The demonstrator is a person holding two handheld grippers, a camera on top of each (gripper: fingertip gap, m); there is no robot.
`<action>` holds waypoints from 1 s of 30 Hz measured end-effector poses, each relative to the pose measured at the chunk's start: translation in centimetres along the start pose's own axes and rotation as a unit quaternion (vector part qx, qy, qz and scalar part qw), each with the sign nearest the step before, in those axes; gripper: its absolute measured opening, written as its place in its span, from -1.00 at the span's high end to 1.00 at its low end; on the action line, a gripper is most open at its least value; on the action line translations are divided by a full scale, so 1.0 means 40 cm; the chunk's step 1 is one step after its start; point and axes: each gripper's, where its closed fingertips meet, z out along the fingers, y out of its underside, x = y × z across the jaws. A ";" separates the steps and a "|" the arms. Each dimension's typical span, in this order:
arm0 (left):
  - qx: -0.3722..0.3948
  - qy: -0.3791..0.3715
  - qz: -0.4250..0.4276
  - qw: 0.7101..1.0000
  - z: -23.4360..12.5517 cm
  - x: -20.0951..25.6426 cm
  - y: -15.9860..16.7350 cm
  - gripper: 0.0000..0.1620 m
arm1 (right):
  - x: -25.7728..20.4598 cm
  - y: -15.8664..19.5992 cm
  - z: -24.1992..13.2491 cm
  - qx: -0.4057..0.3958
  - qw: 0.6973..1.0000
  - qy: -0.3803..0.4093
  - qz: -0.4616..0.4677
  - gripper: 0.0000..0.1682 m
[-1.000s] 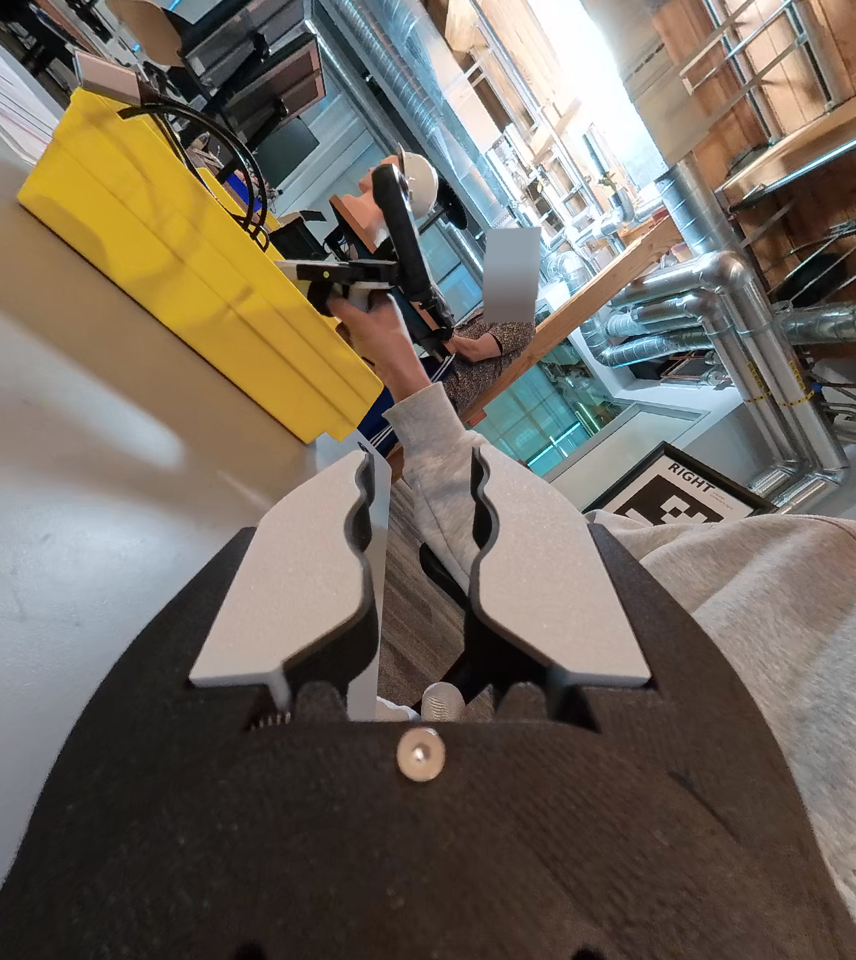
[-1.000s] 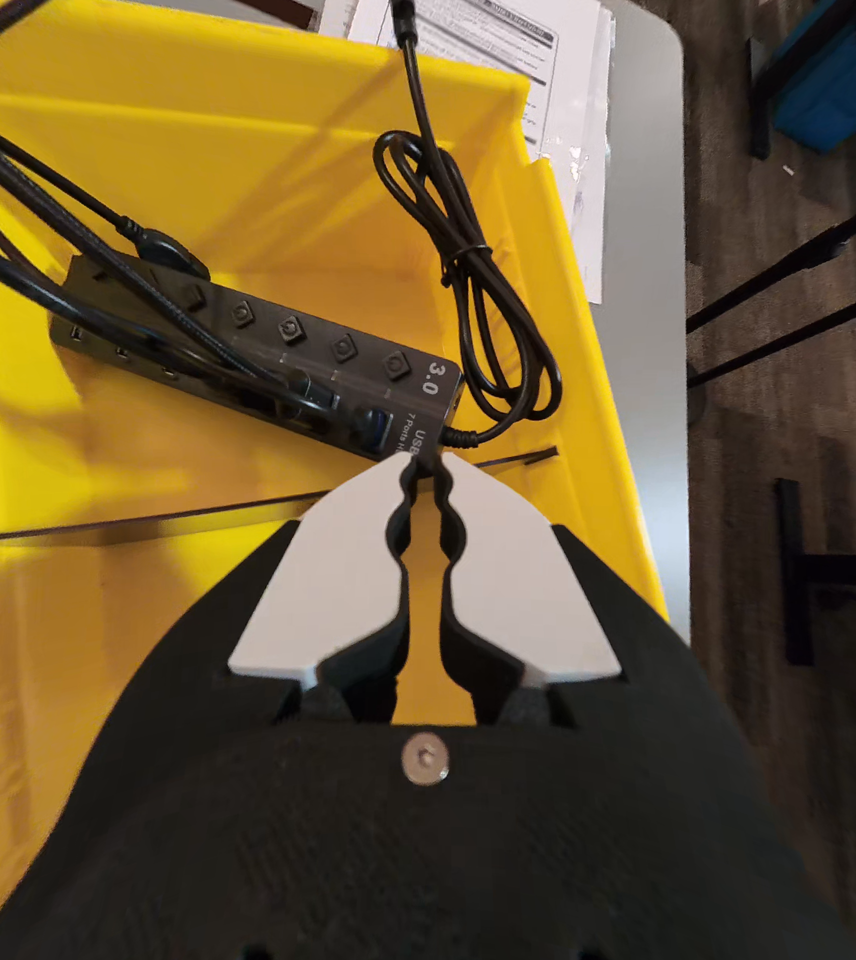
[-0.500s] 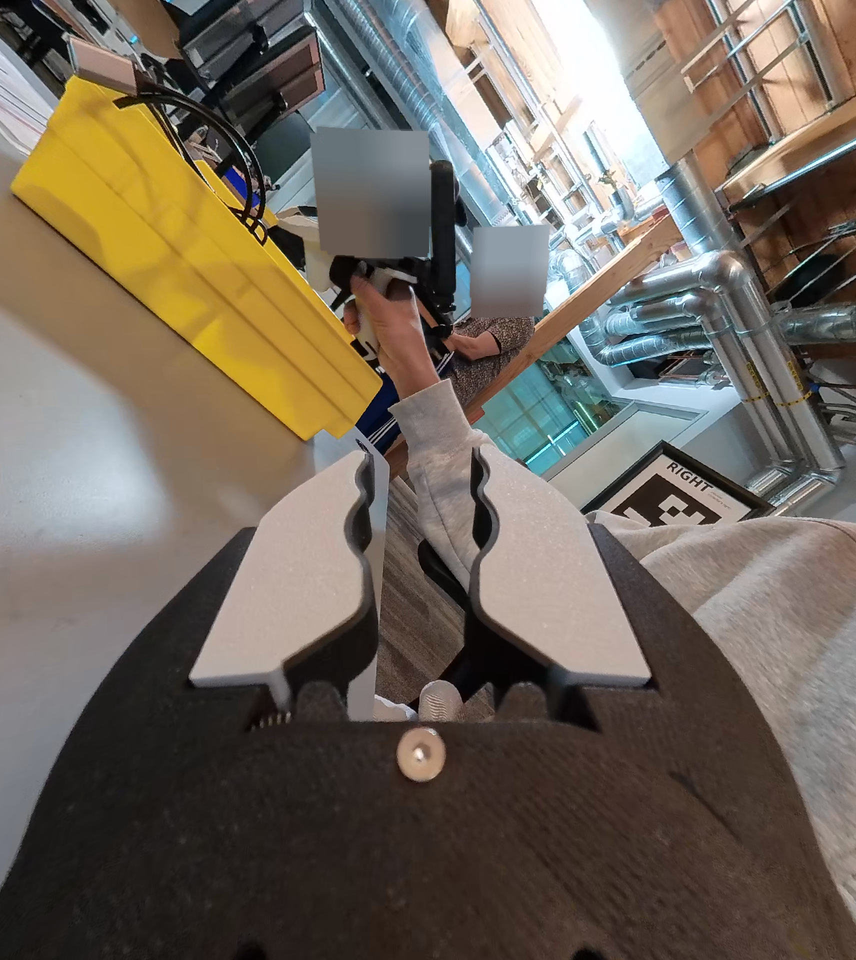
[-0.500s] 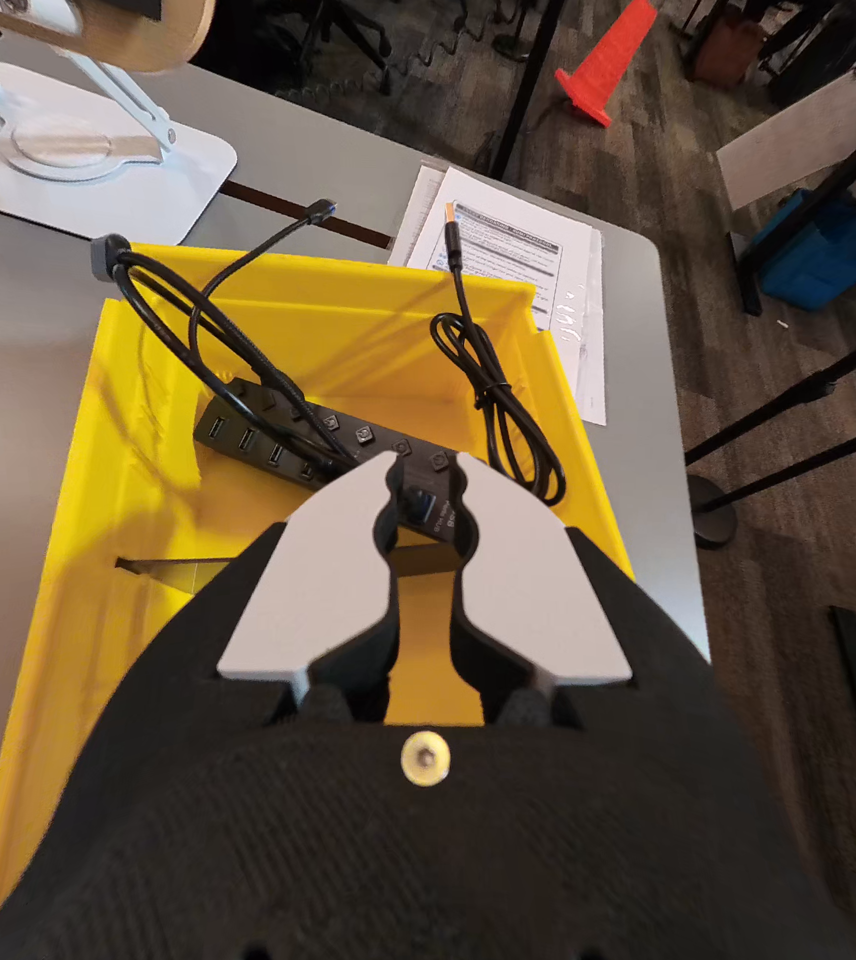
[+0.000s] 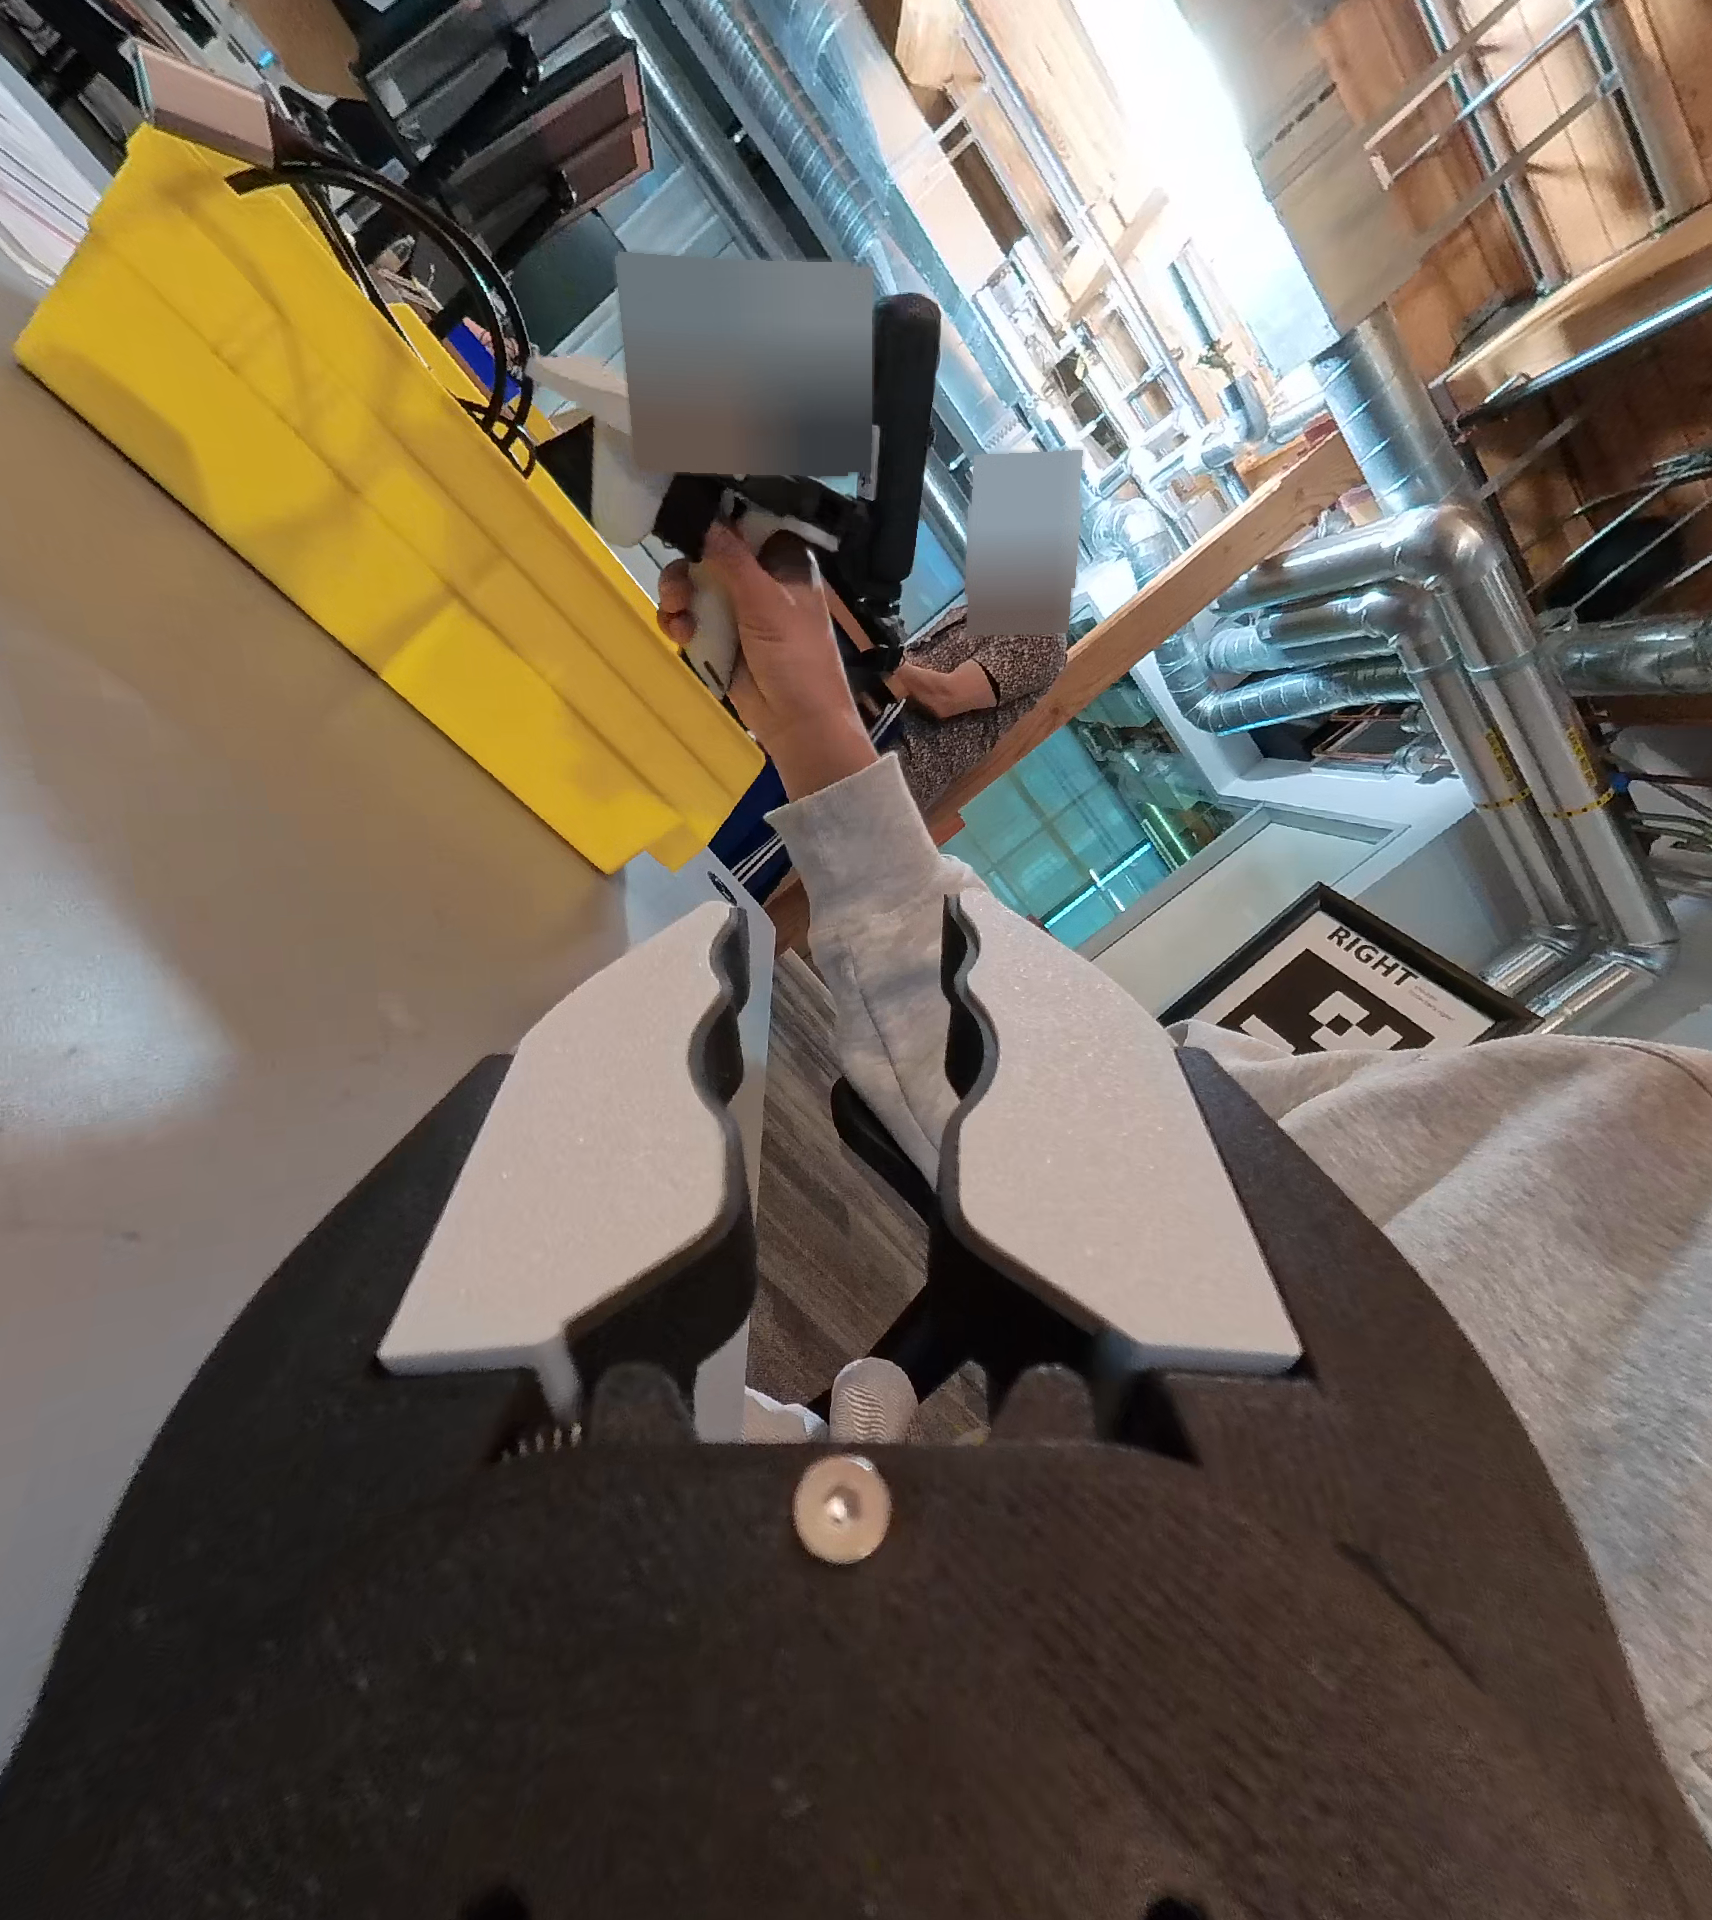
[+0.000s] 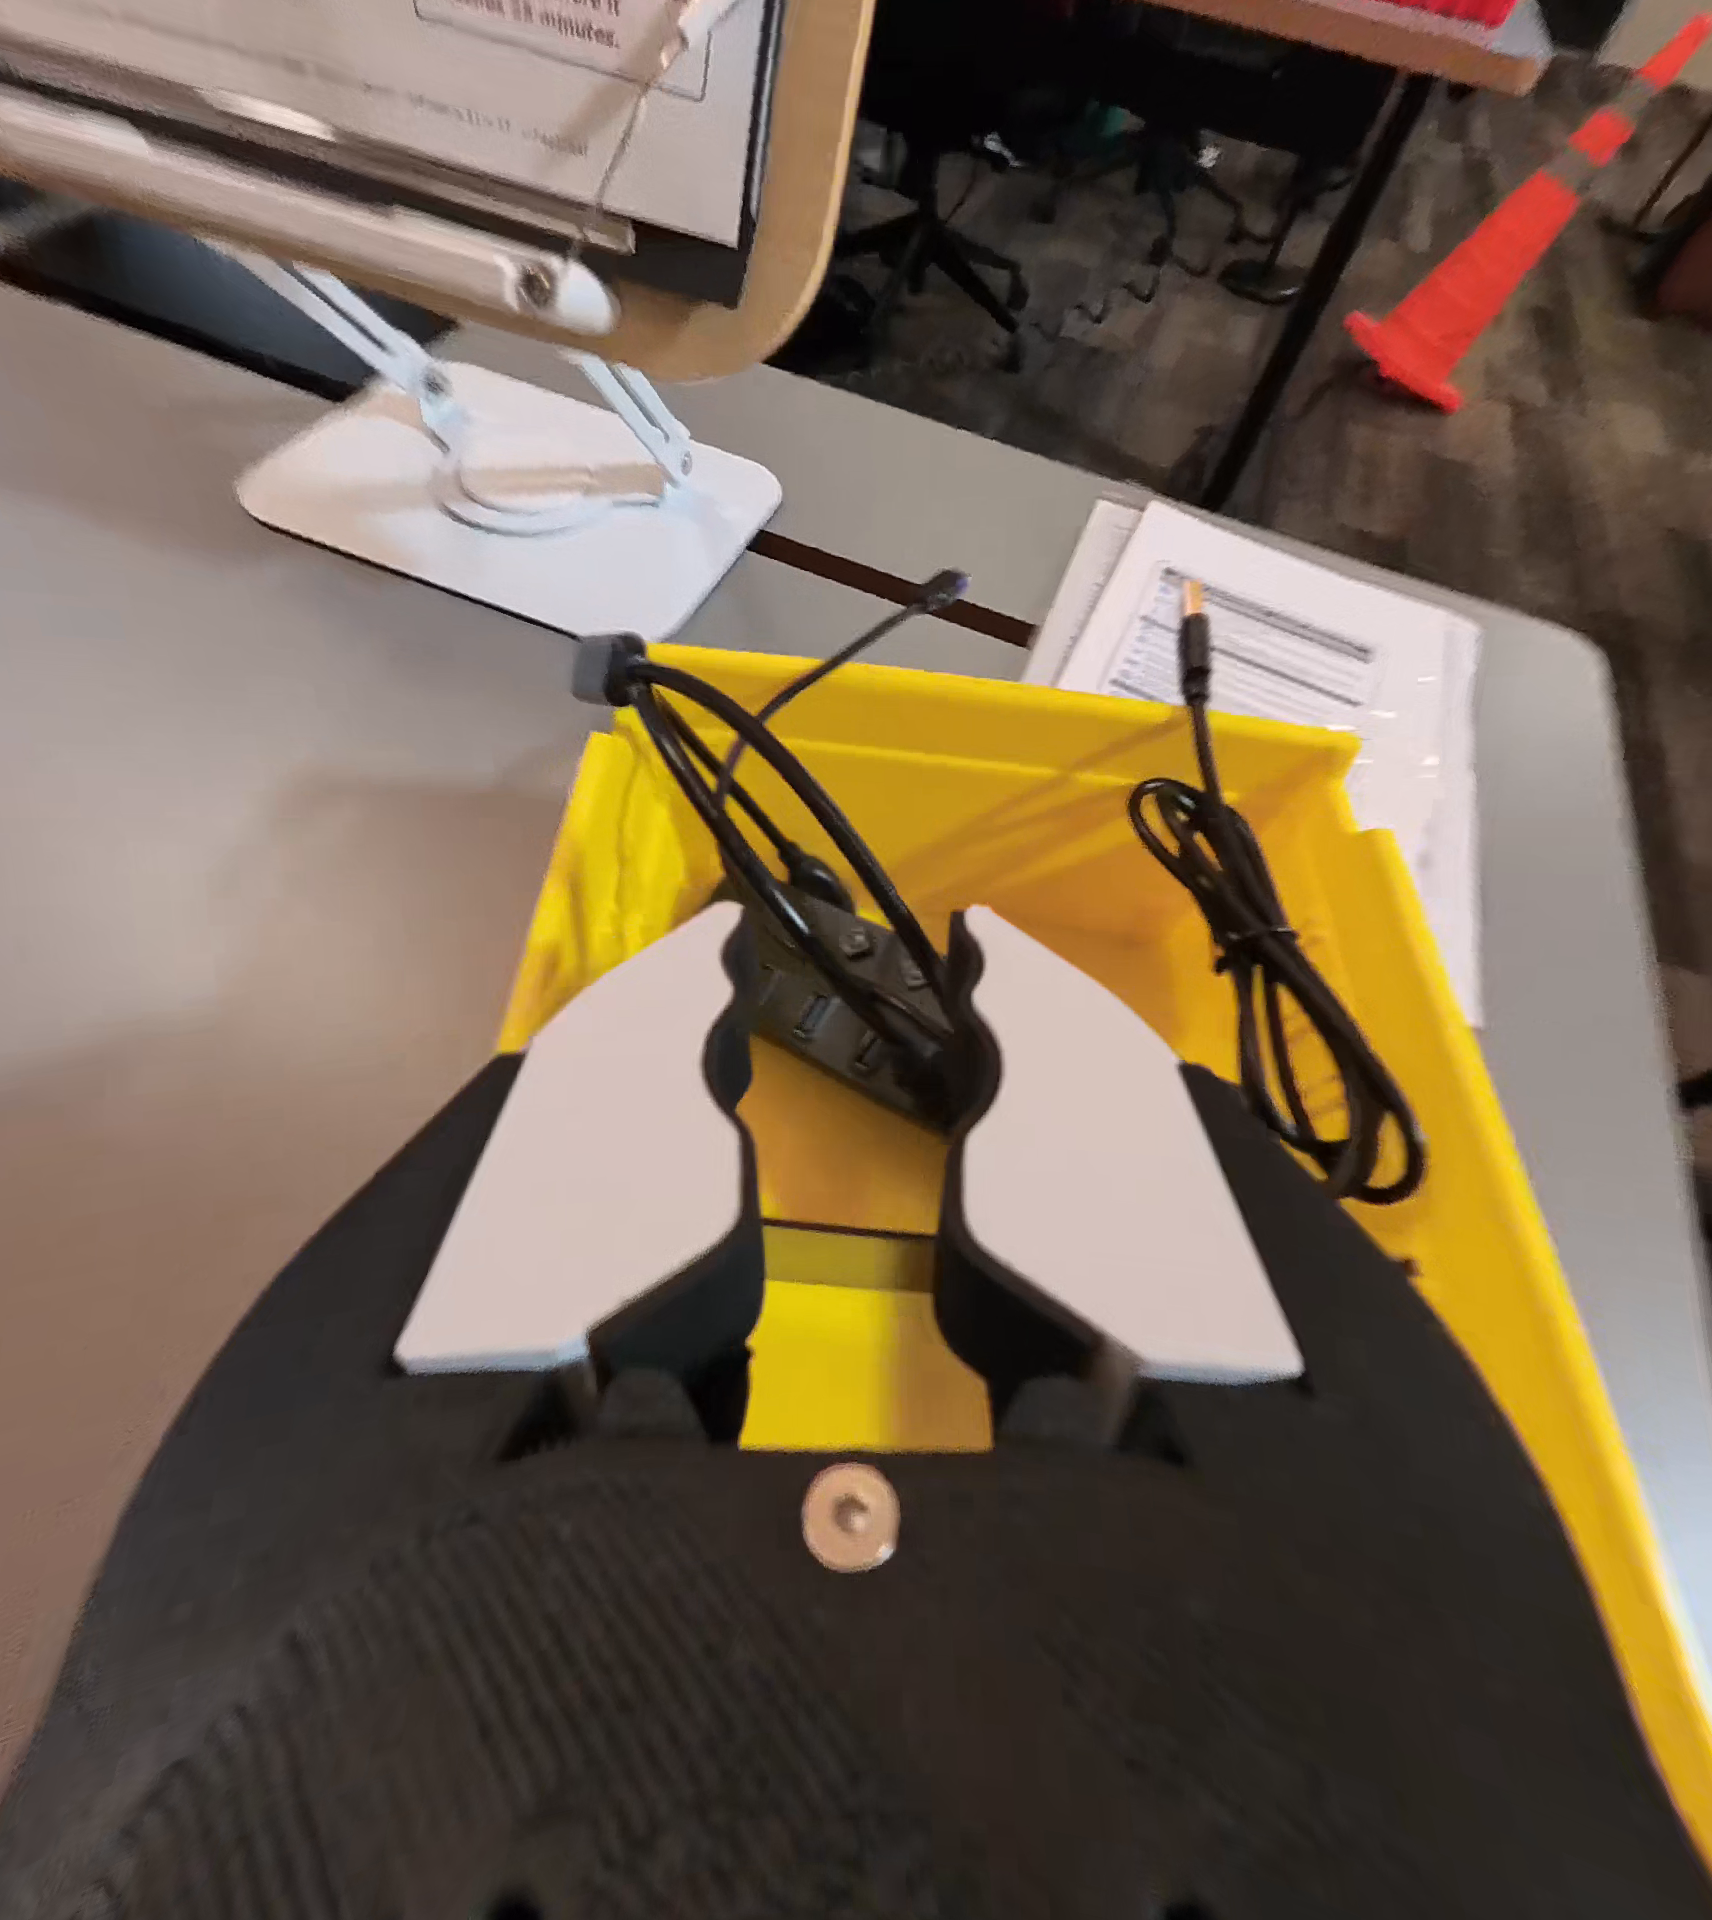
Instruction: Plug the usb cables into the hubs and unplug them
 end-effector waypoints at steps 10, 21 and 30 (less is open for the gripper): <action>0.003 0.003 -0.009 1.000 0.000 -0.002 -0.001 0.55 | 0.034 0.045 0.043 -0.057 0.987 0.097 -0.113 0.73; 0.003 0.002 -0.012 1.000 0.000 -0.006 -0.001 0.55 | 0.083 0.114 0.055 -0.074 0.995 0.062 -0.015 0.79; 0.003 0.002 -0.015 1.000 -0.001 -0.006 -0.001 0.55 | 0.081 0.121 0.054 -0.093 0.993 0.064 -0.014 0.73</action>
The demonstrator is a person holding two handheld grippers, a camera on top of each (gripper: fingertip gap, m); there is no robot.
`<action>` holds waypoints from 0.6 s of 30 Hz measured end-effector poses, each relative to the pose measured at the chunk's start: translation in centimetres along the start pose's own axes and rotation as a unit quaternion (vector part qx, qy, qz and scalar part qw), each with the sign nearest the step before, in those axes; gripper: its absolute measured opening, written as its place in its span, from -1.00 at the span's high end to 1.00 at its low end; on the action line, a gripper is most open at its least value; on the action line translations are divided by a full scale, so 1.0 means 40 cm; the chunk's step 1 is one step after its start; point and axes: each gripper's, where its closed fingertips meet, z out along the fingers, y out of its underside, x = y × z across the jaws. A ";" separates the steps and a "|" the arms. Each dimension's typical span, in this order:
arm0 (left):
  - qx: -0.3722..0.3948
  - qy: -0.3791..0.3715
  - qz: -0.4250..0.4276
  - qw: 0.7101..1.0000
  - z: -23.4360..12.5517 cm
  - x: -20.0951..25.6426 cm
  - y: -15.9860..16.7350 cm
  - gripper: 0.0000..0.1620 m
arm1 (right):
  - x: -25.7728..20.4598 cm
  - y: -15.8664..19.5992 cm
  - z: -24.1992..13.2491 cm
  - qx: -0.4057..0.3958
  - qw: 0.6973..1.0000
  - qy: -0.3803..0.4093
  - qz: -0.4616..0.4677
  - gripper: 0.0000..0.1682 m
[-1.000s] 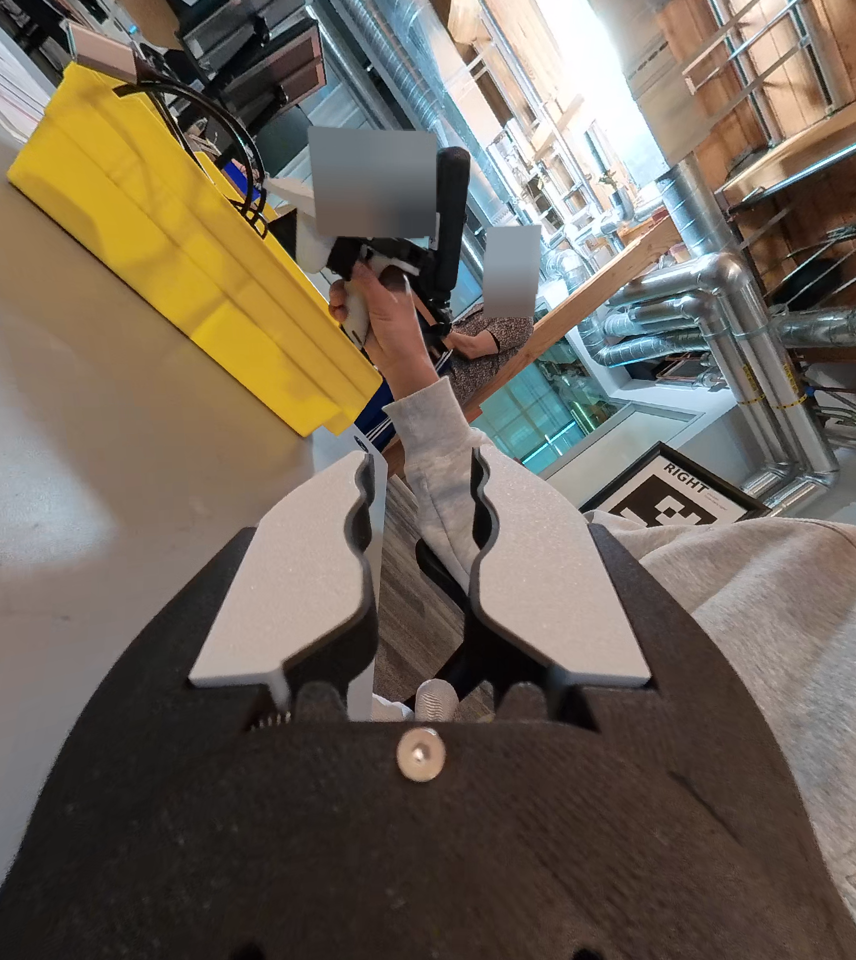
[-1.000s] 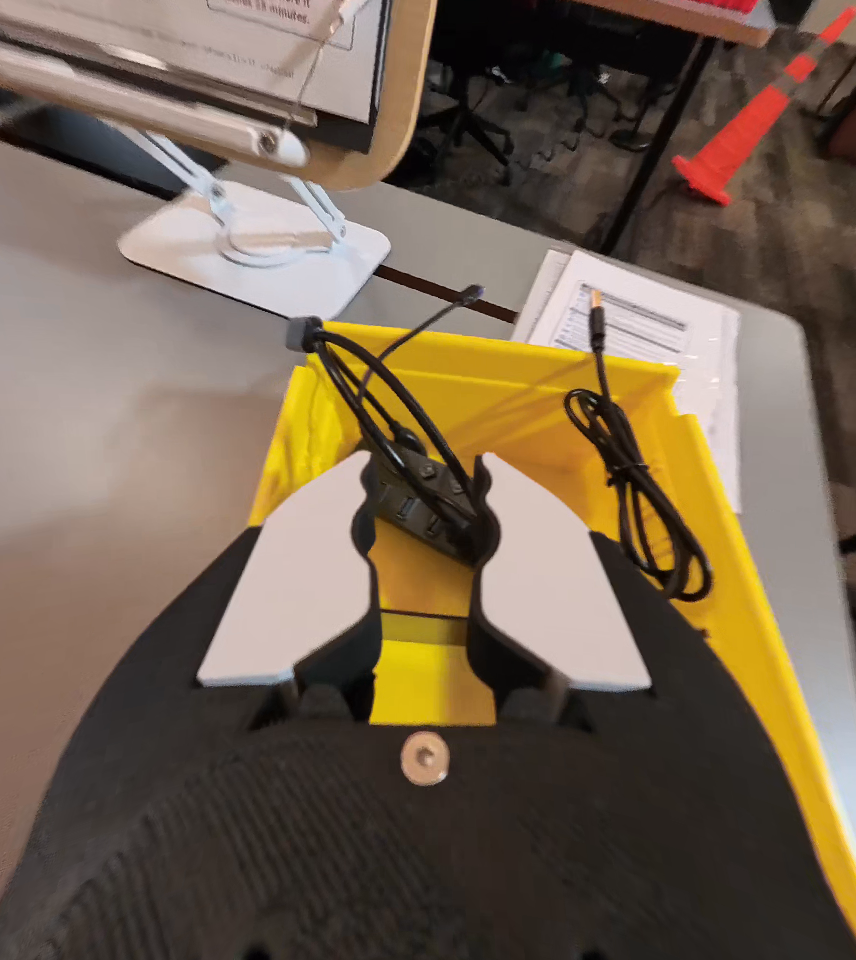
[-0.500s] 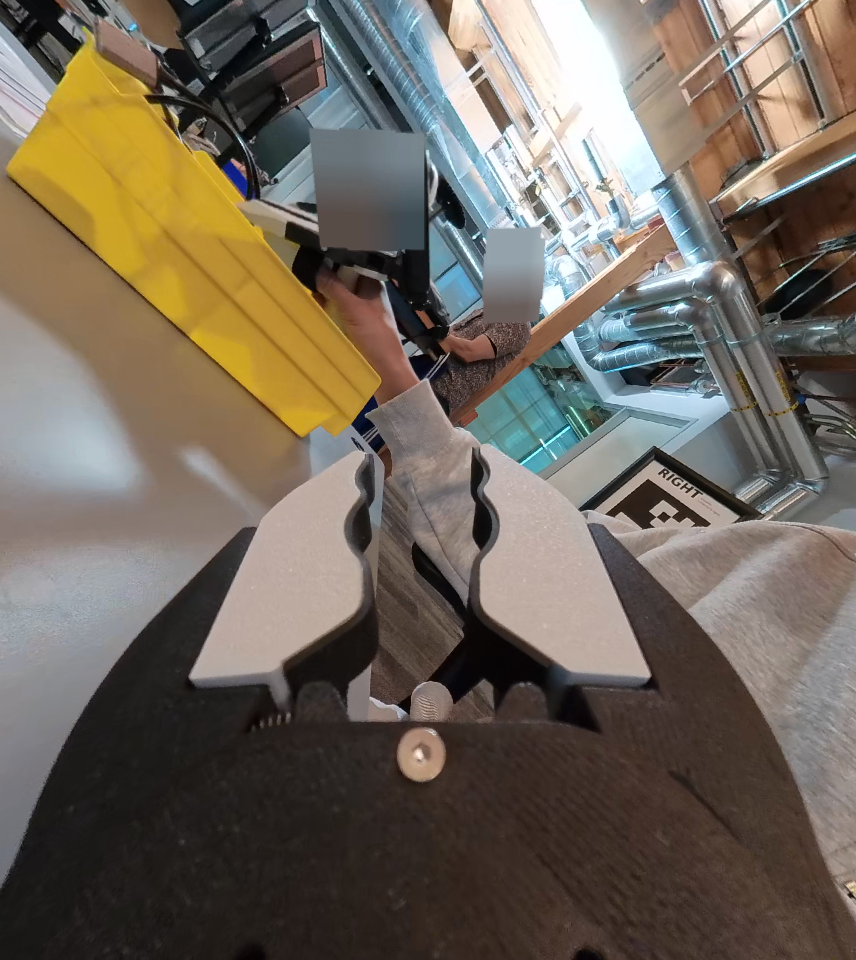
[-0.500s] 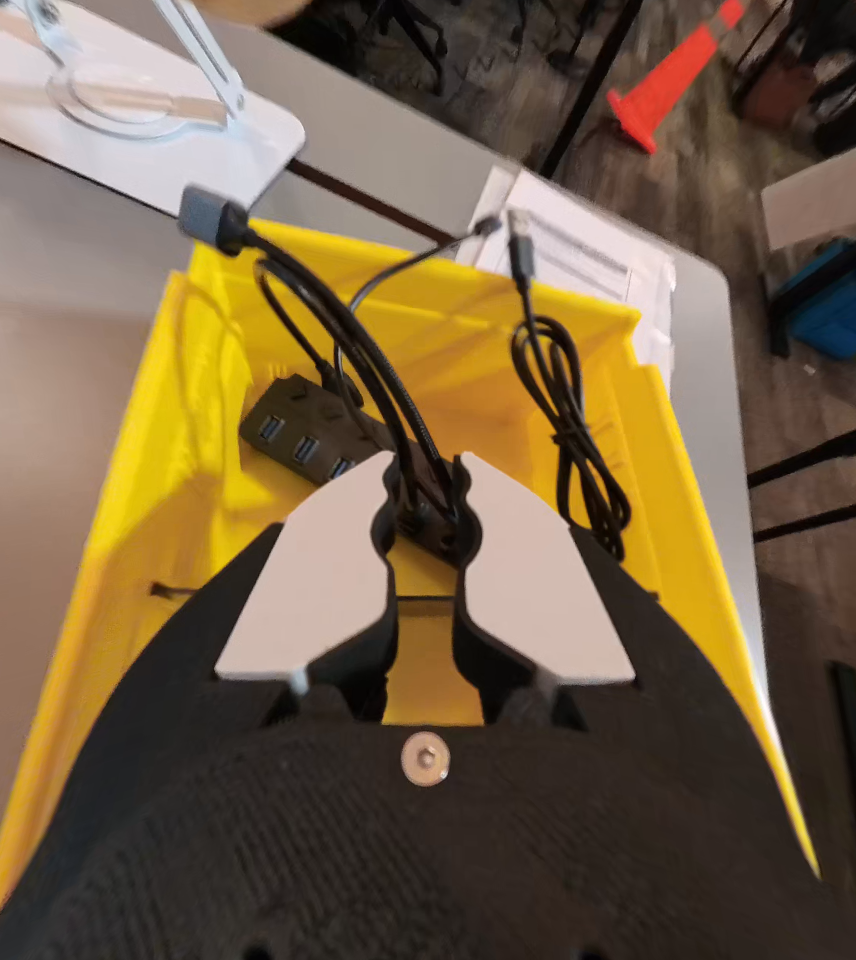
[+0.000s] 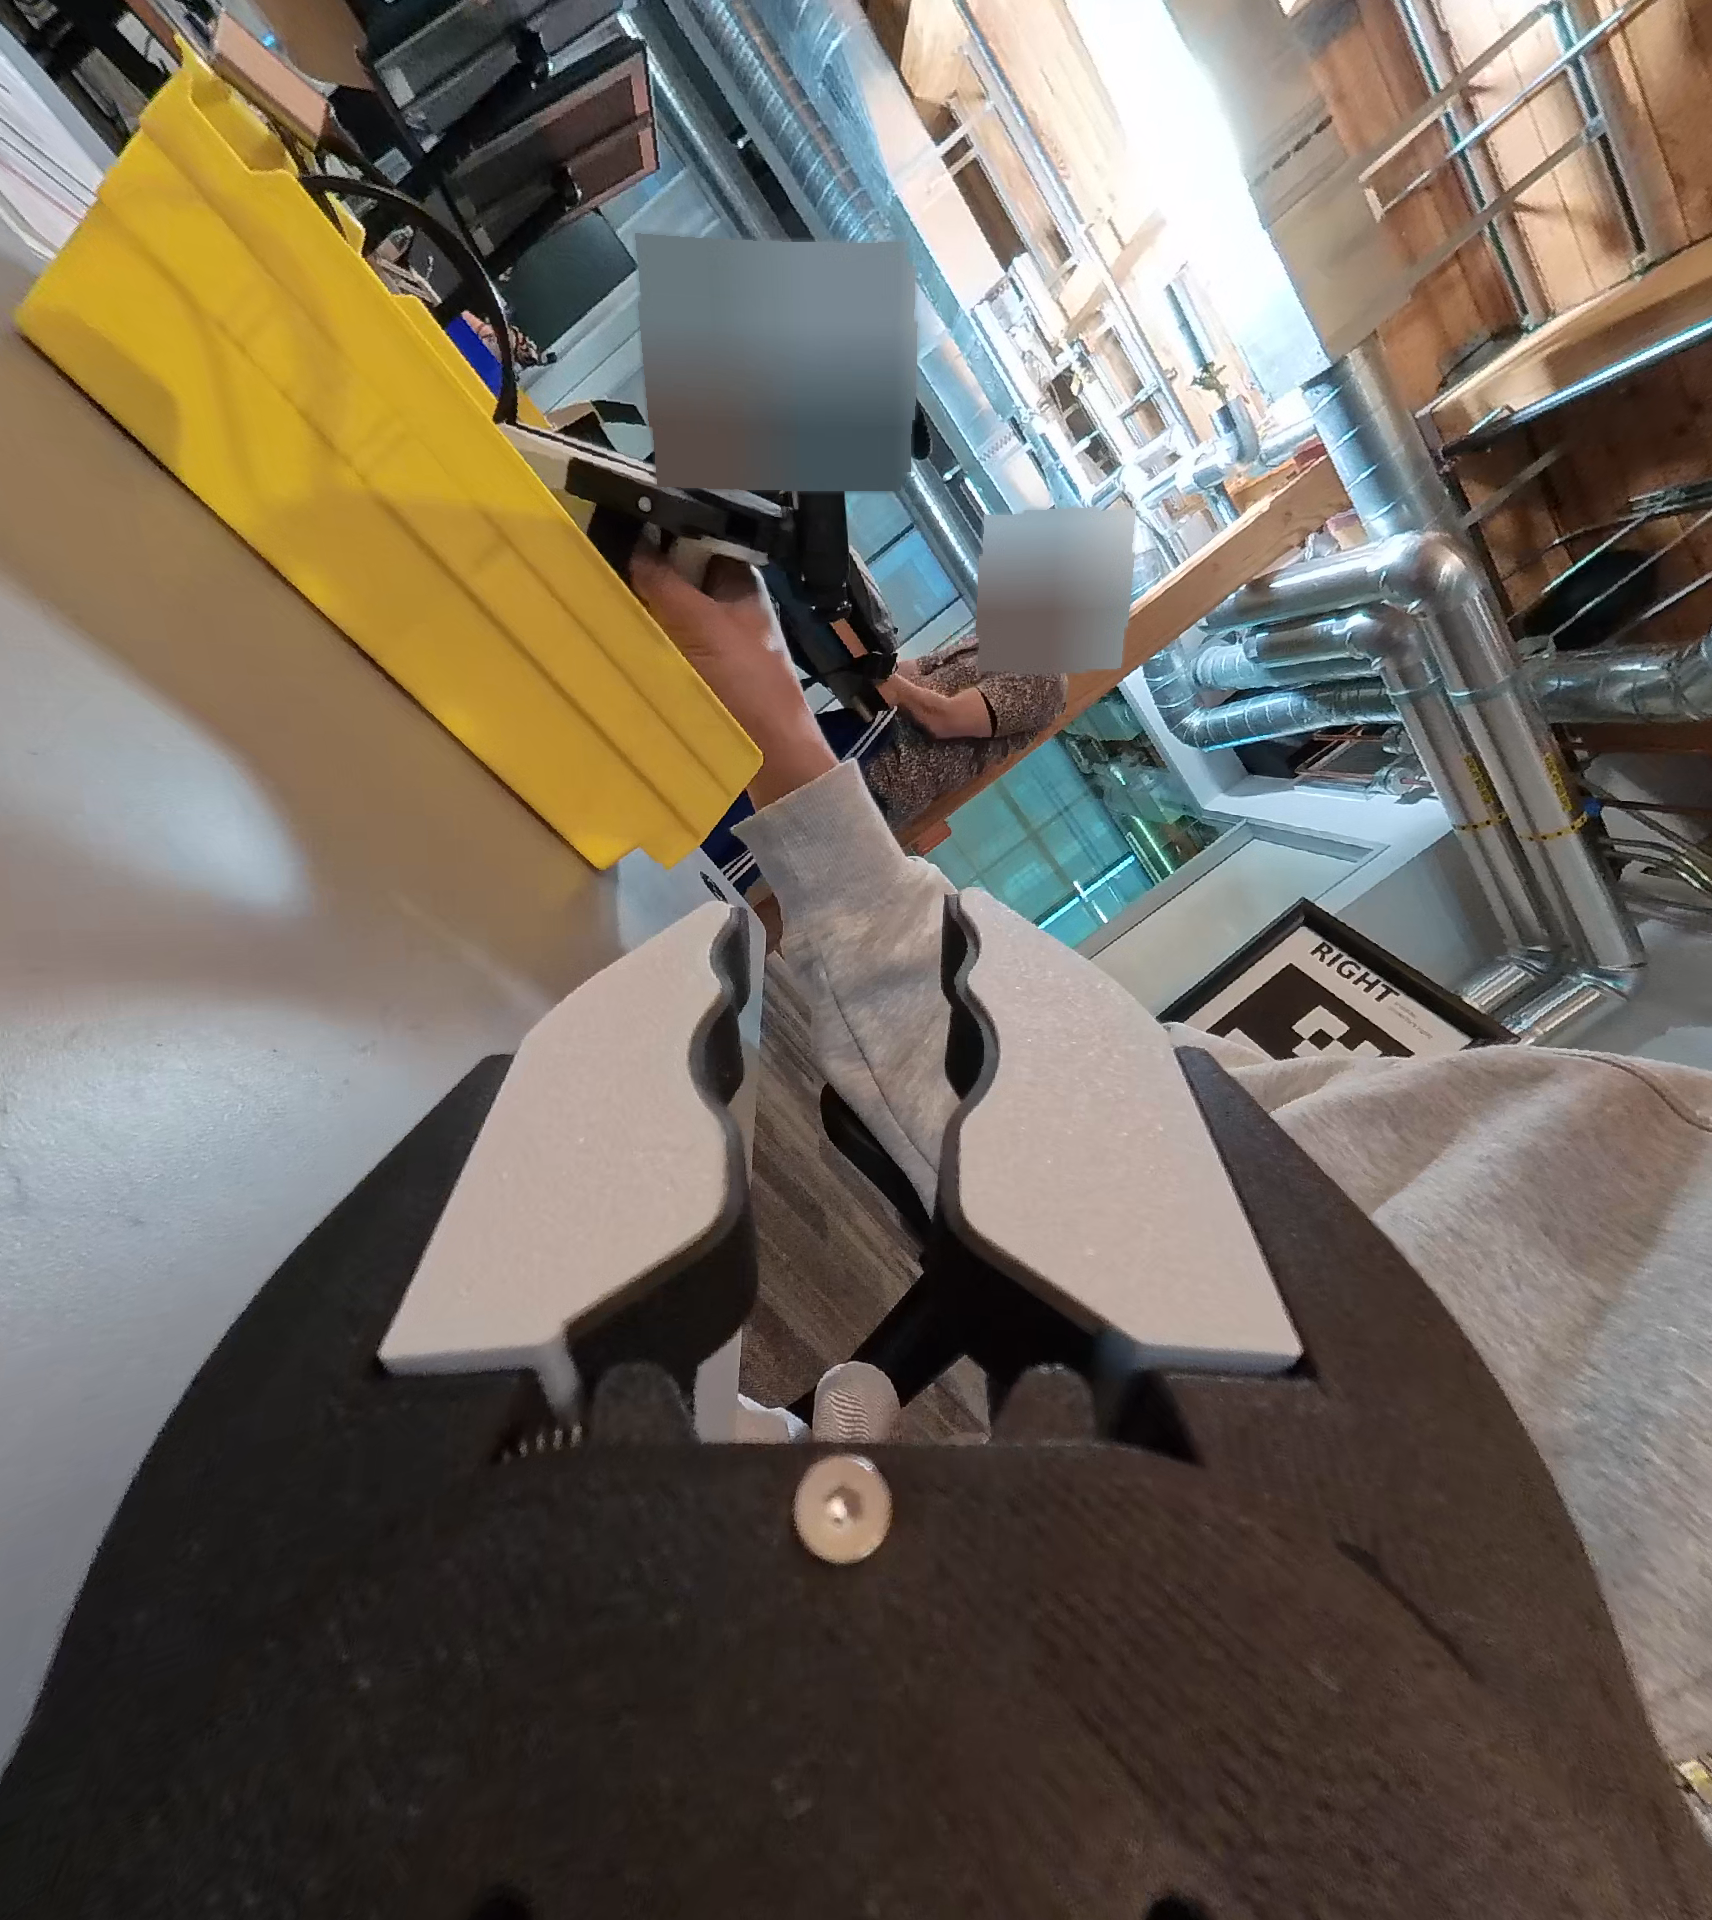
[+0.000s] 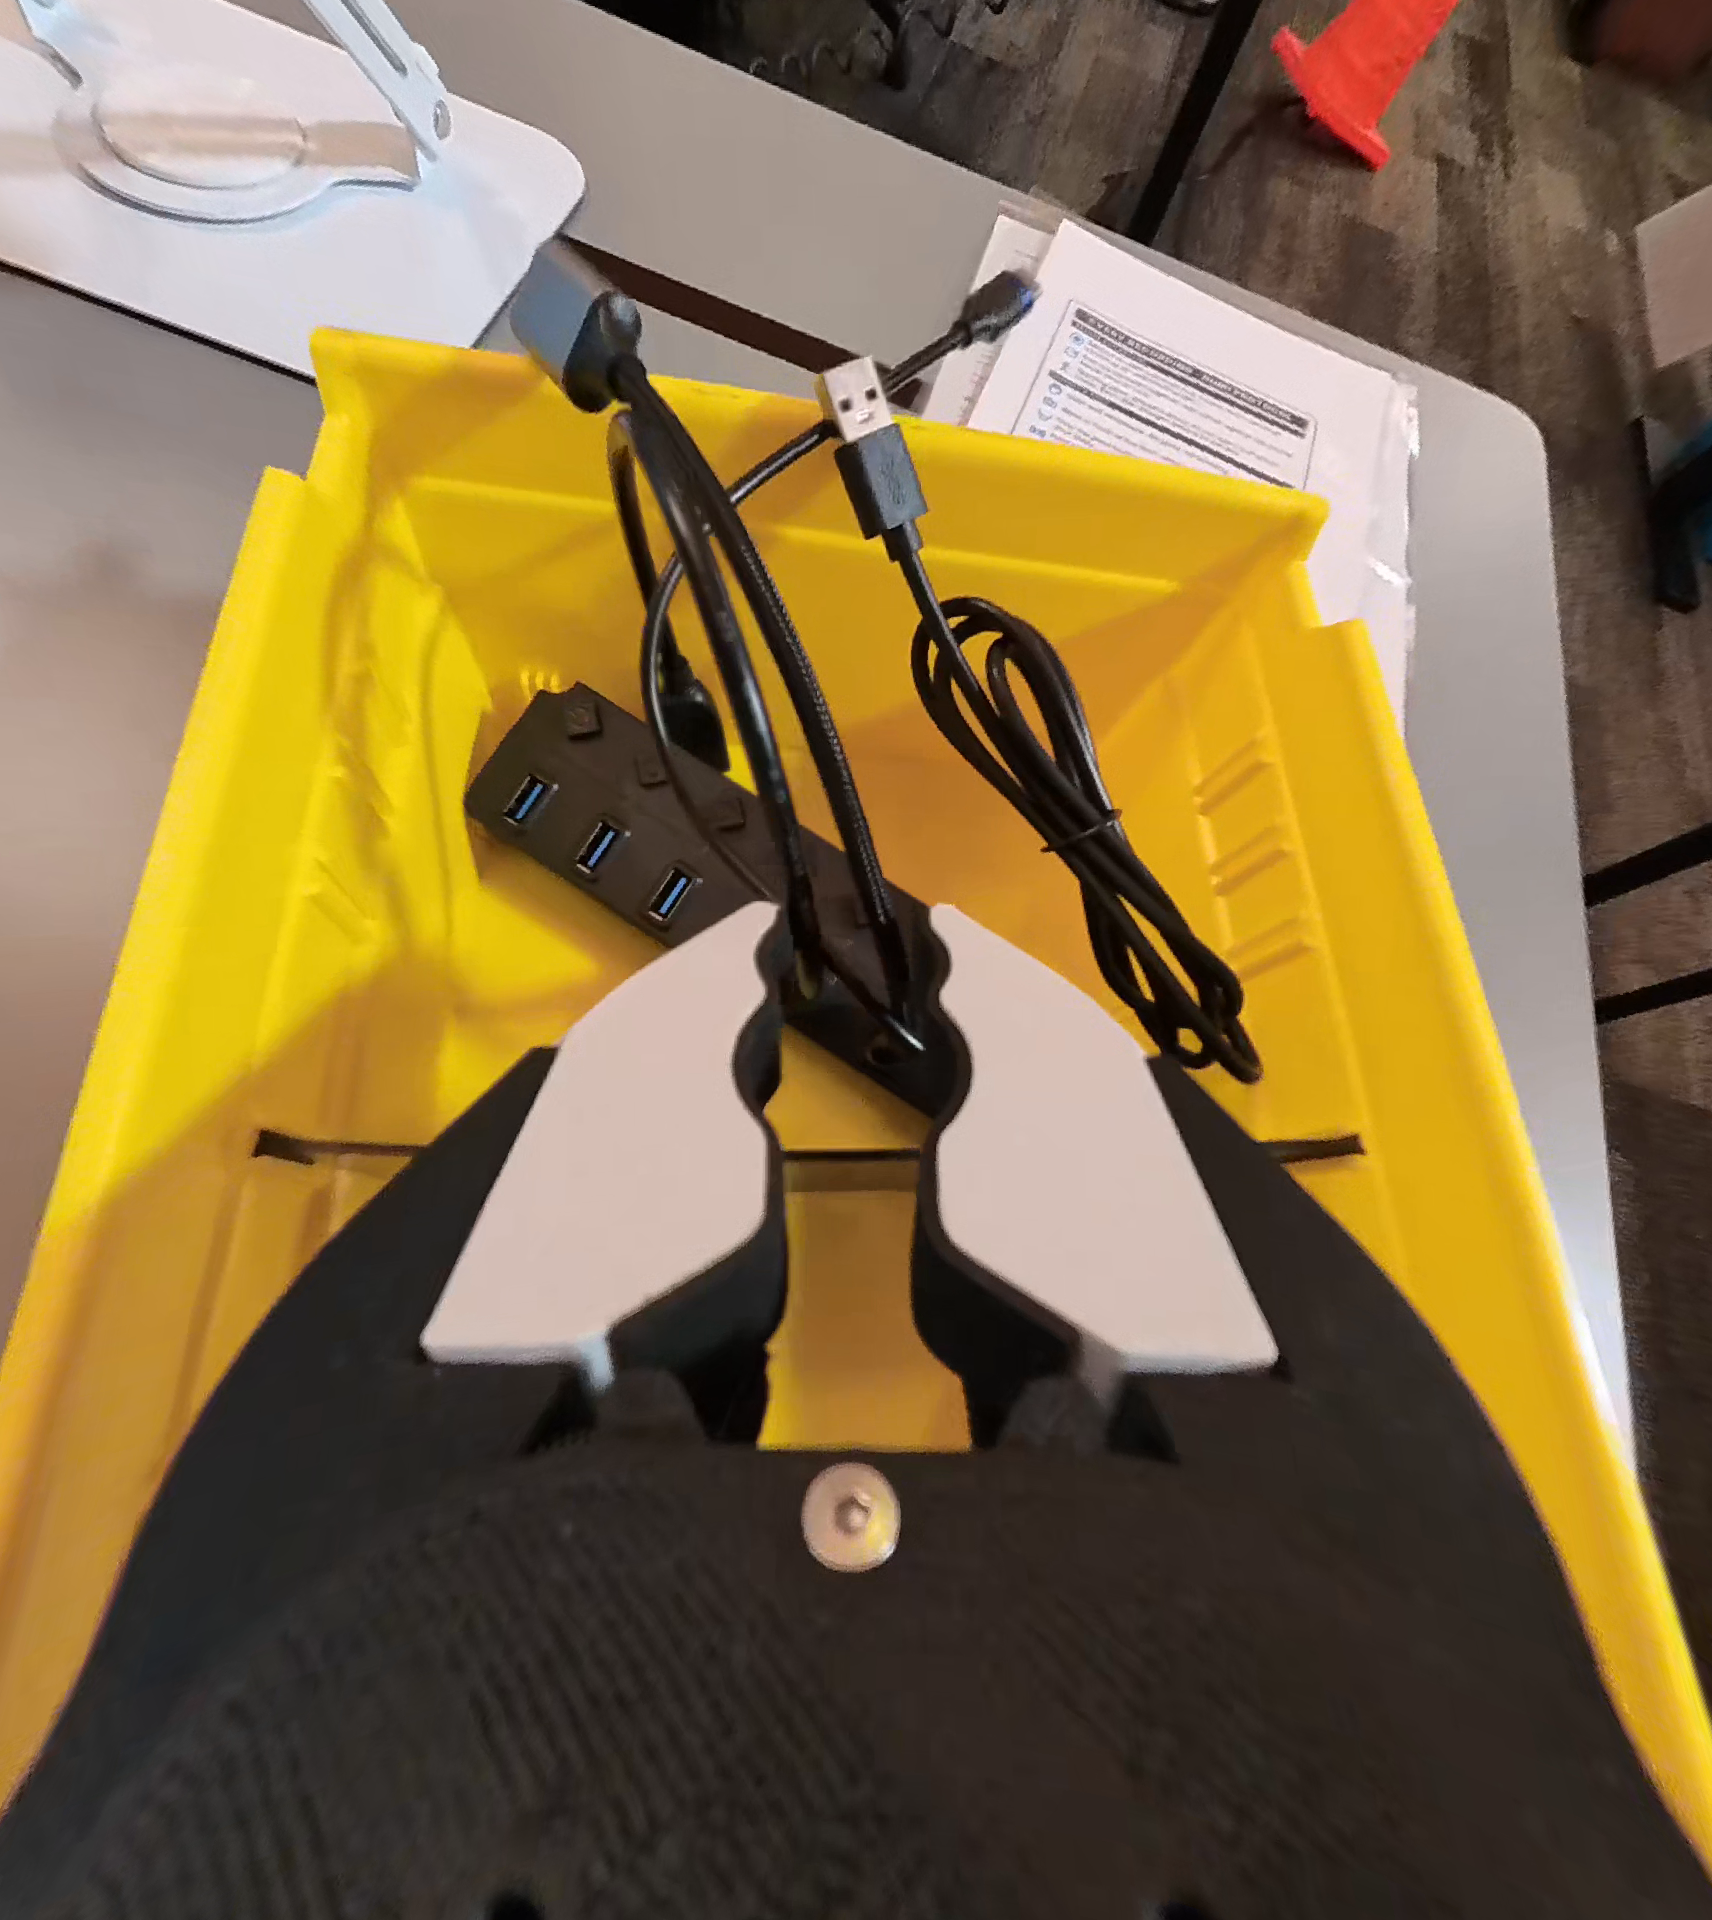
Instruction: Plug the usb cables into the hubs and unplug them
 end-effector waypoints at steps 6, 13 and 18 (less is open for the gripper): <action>0.000 -0.003 0.005 1.000 -0.002 0.001 -0.002 0.55 | 0.027 -0.077 -0.080 0.085 0.996 -0.003 0.032 0.43; 0.002 -0.003 0.009 1.000 -0.003 0.006 -0.003 0.55 | 0.139 -0.075 -0.282 0.185 0.975 0.051 0.112 0.31; 0.000 0.002 0.005 1.000 0.001 0.006 -0.001 0.55 | 0.269 0.080 -0.400 0.241 0.946 0.154 0.154 0.20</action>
